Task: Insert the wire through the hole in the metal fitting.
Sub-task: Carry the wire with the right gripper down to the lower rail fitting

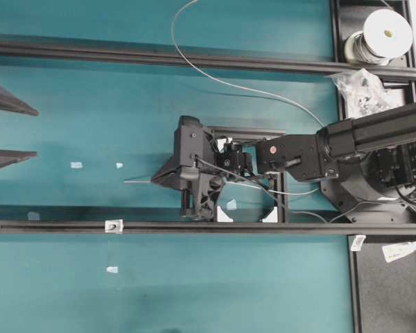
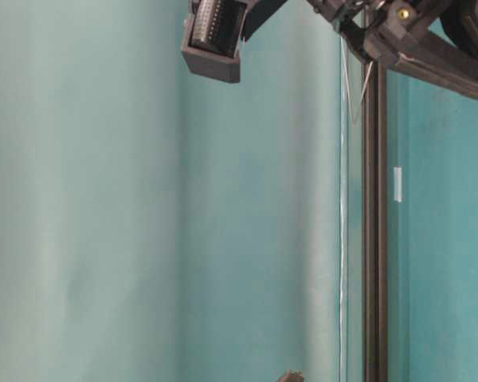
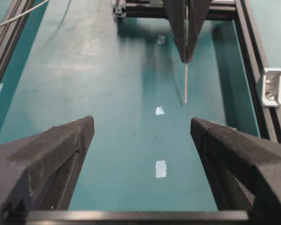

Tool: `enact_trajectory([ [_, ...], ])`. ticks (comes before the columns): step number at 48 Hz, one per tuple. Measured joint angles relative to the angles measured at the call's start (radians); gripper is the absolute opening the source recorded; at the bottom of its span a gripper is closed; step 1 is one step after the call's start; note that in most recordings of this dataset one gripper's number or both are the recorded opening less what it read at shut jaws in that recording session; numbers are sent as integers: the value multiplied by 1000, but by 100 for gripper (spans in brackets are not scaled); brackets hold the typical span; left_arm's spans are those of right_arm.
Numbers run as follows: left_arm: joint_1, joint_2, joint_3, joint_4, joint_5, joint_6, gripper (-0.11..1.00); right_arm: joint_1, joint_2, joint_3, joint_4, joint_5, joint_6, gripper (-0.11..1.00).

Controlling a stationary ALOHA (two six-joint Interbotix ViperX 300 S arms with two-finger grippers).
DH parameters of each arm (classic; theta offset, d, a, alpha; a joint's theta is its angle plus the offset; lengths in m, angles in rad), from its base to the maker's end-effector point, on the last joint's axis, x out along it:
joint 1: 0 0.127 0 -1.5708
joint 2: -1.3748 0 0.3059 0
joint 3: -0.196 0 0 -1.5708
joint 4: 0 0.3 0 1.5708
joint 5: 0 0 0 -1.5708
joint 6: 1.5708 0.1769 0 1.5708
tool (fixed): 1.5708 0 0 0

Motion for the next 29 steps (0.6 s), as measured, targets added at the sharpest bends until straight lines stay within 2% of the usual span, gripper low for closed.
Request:
enact_trajectory([
  [29, 0, -2, 0, 0, 11, -2, 70, 2, -18, 0, -5, 5, -9, -1],
])
